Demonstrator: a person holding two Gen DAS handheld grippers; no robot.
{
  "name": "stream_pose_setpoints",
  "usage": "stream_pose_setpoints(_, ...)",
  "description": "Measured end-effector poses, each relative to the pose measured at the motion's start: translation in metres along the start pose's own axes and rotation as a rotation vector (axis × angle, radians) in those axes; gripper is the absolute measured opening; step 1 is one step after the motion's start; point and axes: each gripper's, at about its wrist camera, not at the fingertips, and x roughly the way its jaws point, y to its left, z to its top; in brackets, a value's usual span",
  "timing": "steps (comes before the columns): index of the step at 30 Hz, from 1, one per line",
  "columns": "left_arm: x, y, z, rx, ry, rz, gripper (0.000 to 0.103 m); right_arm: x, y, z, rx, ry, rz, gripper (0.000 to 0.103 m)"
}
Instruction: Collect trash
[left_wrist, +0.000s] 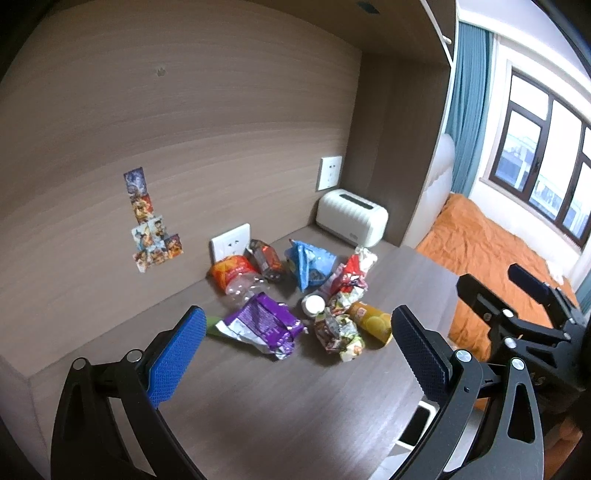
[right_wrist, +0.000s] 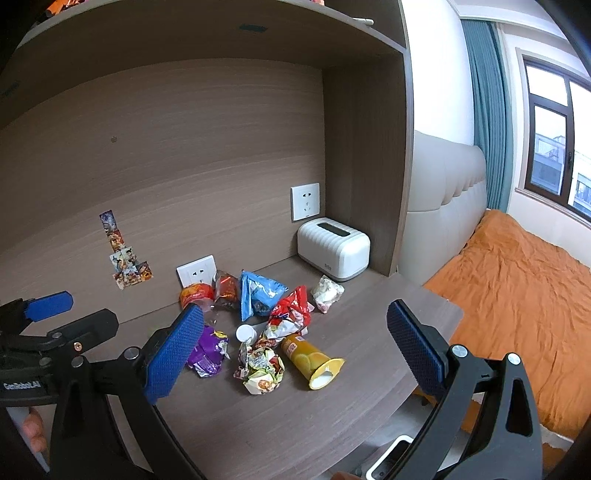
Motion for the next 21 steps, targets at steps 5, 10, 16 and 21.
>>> stream_pose_setpoints(5,-0.0018,-0.0016,-0.0001,0.025,-0.007,0.026,0.099,-0.0022,-0.0023,-0.0029,0.0,0.005,0.003,0.099)
stream_pose_setpoints(10,-0.0028,-0.0013,0.0003,0.031,-0.006,0.03,0.099,-0.004,-0.0008,-0.0036,-0.013,0.002,-0.005,0.099)
stream_pose_setpoints(16,-0.0036,-0.0016,0.0006,0.031,-0.002,0.027,0.099,-0.0057,-0.0004,-0.0025,-0.012,0.006,0.006,0.099)
stream_pose_setpoints(21,-0.0032,-0.0018,0.0006,0.034,0.0,0.026,0.099,-0.0067,0.0007,-0.002,-0.012,0.011,0.007,0.099)
